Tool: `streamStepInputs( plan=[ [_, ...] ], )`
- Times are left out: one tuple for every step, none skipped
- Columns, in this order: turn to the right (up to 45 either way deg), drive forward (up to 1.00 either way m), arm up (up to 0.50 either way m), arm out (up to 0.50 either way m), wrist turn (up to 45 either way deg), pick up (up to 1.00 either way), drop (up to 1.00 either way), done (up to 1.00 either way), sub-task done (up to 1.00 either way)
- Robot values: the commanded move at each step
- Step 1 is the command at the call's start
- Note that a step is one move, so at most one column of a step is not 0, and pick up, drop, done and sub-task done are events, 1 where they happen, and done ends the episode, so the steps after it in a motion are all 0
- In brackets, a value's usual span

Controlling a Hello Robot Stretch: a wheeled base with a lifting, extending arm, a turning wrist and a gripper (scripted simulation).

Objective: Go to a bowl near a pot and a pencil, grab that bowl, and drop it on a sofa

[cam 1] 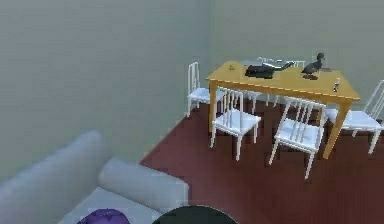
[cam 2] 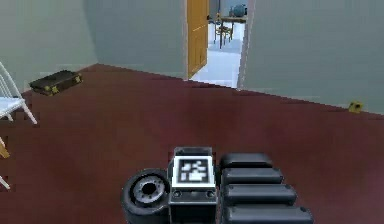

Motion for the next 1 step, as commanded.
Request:
streamStepInputs(
  plan=[
    [45.0,0.0,0.0,0.0,0.0,0.0,0.0,0.0,0.0]
  ],
)
